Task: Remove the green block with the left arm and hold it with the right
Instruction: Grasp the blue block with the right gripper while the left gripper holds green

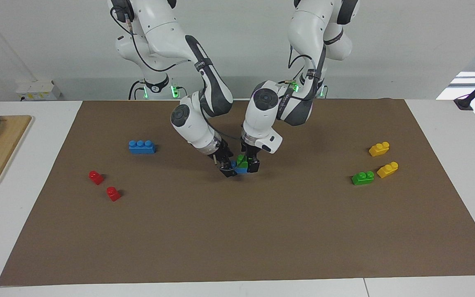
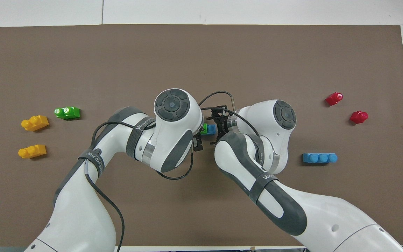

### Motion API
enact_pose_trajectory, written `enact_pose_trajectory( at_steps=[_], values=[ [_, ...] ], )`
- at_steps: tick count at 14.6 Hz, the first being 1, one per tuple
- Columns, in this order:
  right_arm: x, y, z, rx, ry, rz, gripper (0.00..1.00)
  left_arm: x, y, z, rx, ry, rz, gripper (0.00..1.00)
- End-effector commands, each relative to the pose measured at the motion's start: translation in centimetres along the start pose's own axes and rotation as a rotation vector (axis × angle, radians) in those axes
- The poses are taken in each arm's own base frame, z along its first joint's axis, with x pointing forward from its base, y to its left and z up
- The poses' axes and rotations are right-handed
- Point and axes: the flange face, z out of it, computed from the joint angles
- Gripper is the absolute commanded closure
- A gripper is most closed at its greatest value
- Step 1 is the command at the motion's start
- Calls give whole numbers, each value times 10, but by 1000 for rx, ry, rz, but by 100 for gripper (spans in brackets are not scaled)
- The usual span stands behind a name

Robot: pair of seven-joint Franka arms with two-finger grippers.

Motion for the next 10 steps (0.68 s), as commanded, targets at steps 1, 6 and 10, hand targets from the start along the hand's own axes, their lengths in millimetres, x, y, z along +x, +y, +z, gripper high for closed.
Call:
enact_pose_trajectory(
  at_steps=[1,6,10],
  values=[
    [0,6,7,23,-3,-13,30,-4,-6,6,-27,8,-2,0],
    [1,5,7,32,-27,22,100,-8,-13,10,-31,4,10,0],
    [-4,6,8,45,-23,-31,100,-10,-16,11,-31,6,15,0]
  ],
)
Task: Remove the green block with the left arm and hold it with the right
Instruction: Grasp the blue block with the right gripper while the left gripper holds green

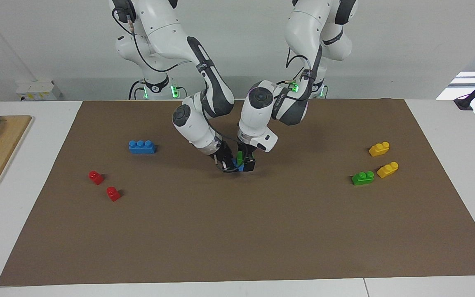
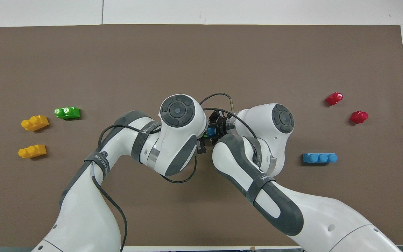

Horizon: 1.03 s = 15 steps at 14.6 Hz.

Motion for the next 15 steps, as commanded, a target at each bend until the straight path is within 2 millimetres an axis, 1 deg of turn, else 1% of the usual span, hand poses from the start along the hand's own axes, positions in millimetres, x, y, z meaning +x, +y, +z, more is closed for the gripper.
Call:
enact_pose_trajectory(
  at_steps=[1,5,6,7,8,9,11,12,14,15],
  values=[
    [0,2,2,30,-7,-19,100,0,-4,4,-21,12,-6,0],
    [2,3,3,30,-4,-23,100,5,-9,7,5,68,14,0],
    [2,2,2,31,-4,-23,100,6,-11,8,15,78,16,3],
    [4,3,2,30,-3,-22,100,4,-14,8,22,85,24,16],
    [5,2,2,30,-3,-20,100,4,-15,8,24,87,22,34],
    [5,3,3,29,-2,-21,100,3,-15,9,24,87,25,56],
    [5,2,2,31,-3,-22,100,3,-15,7,24,86,27,95],
    [5,2,2,31,-3,-22,100,2,-15,5,23,84,27,100],
    [6,2,2,30,-2,-21,100,3,-16,-3,29,89,30,100],
    [5,2,2,31,-3,-22,100,4,-15,-14,21,82,28,100]
  ],
)
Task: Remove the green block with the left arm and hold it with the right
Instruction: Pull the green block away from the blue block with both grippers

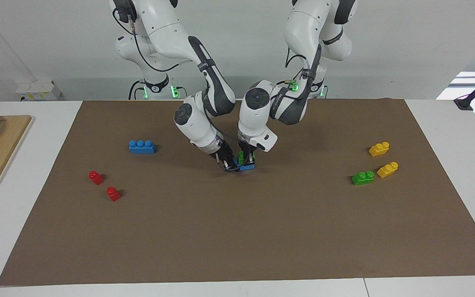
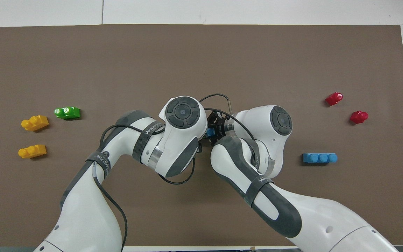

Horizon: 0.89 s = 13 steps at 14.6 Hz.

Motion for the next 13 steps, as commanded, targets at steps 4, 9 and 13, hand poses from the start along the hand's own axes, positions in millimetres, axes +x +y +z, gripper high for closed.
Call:
enact_pose_trajectory(
  at_steps=[4,9,13],
  values=[
    [8,1,1,26,-2,-4,100,9,-10,-56,-9,-6,-10,100],
    [9,2,2,34,4,-3,100,19,-14,-57,-3,2,-11,100],
    [9,-14,-17,38,-23,2,100,58,-14,-79,71,48,159,100]
  ],
)
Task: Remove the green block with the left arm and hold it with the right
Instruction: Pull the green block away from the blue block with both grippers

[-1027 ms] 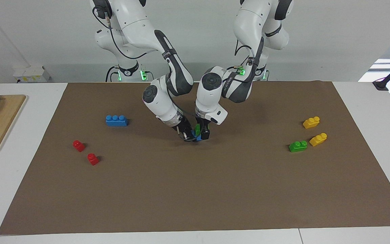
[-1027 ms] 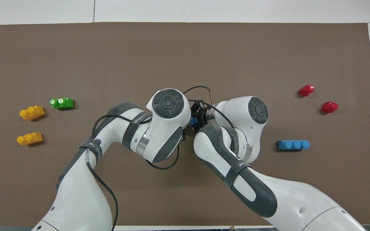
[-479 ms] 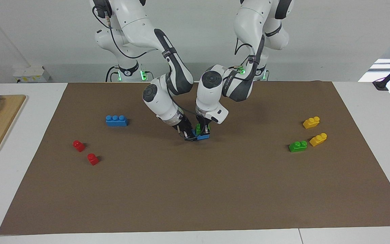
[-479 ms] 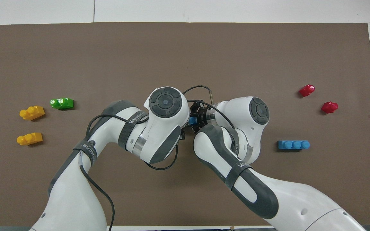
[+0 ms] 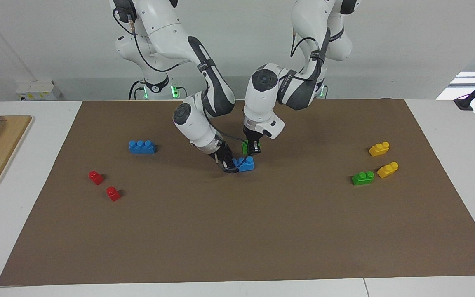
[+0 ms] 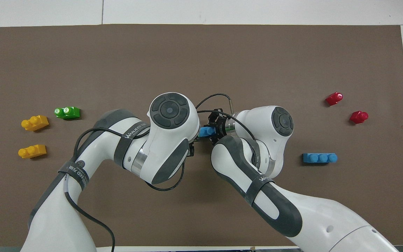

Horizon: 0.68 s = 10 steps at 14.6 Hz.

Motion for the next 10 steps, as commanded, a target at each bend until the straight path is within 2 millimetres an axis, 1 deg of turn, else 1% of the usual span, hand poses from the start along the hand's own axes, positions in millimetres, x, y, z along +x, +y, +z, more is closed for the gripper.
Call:
enact_pose_trajectory(
  at_steps=[1,3,5,6,8,10],
  values=[
    [10,-24,-30,4,-45,-6,100,51,-11,-21,51,27,106,100],
    [19,-41,-64,2,-76,-12,100,89,-20,-26,57,22,173,100],
    [36,-48,-97,10,-79,-35,100,134,-34,-30,68,16,257,100],
    [49,-51,-112,6,-83,-25,100,154,-40,-31,69,11,298,100],
    [85,-53,-140,-22,-80,-21,100,204,-54,-33,74,-5,461,100],
    [130,-49,-162,-58,-81,-37,100,269,-69,-44,51,-27,631,100]
  ],
)
